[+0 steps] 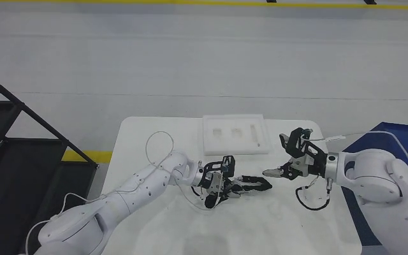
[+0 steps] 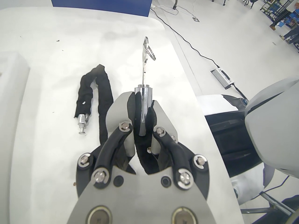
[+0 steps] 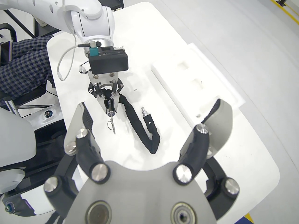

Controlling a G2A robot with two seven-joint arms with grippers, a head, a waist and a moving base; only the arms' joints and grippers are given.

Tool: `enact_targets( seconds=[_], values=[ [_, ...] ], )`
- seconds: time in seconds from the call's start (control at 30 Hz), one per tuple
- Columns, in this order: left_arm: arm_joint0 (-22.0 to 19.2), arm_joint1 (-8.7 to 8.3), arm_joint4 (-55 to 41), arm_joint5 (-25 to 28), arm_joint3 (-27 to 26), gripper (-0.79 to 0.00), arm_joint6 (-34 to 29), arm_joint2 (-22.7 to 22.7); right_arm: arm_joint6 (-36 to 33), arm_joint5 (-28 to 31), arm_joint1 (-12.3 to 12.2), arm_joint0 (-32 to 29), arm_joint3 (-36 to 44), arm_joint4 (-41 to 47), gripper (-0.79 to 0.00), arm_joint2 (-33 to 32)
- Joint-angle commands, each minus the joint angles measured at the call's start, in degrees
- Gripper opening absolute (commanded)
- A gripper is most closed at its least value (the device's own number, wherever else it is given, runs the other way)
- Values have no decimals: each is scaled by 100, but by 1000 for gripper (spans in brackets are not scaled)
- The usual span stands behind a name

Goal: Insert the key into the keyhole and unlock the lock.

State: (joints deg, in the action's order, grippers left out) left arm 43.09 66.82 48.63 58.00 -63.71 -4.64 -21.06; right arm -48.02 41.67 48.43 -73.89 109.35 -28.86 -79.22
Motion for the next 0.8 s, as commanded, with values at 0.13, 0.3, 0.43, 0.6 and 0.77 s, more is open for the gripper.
enact_targets(
  seconds=[0.13,0.3,0.43,0.6,0.77],
  values=[
    [-212,124,-476,0,375,0,-209,189,106,121,12,130,-193,-134,0,194],
    [-563,87,-575,0,489,0,76,94,338,579,69,526,-732,-147,0,588],
    [-913,-65,-516,0,552,0,338,-61,563,1199,156,1121,-1352,-65,0,1022],
    [-1394,-332,-543,0,568,0,591,-220,747,1633,295,2051,-2318,148,0,1568],
    [-1833,-617,-771,0,627,0,668,-243,858,1633,391,2869,-2931,470,0,1992]
  ],
)
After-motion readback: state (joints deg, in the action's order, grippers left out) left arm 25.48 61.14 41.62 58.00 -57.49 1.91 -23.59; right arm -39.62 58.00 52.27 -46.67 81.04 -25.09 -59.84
